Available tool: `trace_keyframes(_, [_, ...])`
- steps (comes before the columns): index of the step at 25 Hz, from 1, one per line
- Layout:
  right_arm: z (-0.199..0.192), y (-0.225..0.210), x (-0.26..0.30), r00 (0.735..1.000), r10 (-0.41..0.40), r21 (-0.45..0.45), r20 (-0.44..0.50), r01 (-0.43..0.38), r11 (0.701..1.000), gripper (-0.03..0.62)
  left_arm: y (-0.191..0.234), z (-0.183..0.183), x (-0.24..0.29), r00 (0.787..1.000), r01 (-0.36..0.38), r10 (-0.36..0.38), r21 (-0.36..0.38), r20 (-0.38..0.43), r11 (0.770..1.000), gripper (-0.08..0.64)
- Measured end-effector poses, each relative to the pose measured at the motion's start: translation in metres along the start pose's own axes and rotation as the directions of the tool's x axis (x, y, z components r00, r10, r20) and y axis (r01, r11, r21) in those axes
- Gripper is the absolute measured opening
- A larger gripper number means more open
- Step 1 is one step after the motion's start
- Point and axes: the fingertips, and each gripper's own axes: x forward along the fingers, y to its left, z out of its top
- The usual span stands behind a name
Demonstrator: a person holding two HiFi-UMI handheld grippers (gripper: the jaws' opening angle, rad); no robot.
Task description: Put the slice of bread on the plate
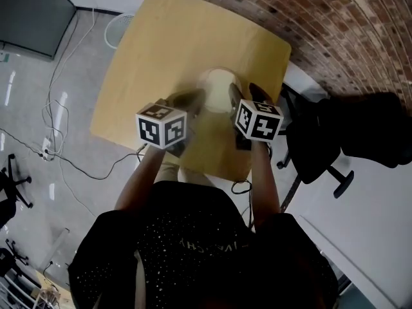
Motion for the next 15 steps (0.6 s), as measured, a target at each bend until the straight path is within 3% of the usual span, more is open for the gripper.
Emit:
trace_keyframes(2, [-0.007,0.007,-0.012,1.0,0.02,0.006,0.004,-0.02,1.0,0.246,-0.013,0.003,-0.001,1.0,0.03,-0.03,0.023,-0.004,0.999,0.011])
trace_keyframes(3, [-0.01,0.01,-0.018,1.0,0.027,0.017,0.013,-0.028,0.999,0.207,-0.02,0.003,-0.003,0.999,0.044,-0.043,0.03,-0.006,0.999,0.011])
trace_keyframes(5, [-0.014,0.013,-0.032,0.999,0.022,0.037,0.044,-0.023,0.999,0.056,-0.031,0.004,-0.006,0.999,0.045,-0.045,0.049,-0.006,0.998,0.011])
trace_keyframes(8, [-0.017,0.02,-0.051,0.996,0.015,0.012,0.092,-0.016,1.0,0.015,-0.043,0.001,-0.011,1.0,0.022,-0.021,0.094,-0.011,0.995,0.011])
trace_keyframes(11, [-0.017,0.037,-0.069,0.98,0.116,0.054,0.161,-0.126,0.991,0.012,-0.058,0.0,-0.016,1.0,0.025,-0.024,0.134,-0.006,0.991,0.011])
trace_keyframes(13, [-0.012,0.047,-0.081,0.945,0.221,0.156,0.241,-0.262,0.952,0.012,-0.069,-0.001,-0.019,0.999,0.044,-0.045,0.134,0.004,0.99,0.011])
trace_keyframes(15, [-0.009,0.052,-0.092,0.899,0.292,0.263,0.326,-0.383,0.886,0.012,-0.077,-0.002,-0.022,0.997,0.07,-0.072,0.109,0.015,0.992,0.011])
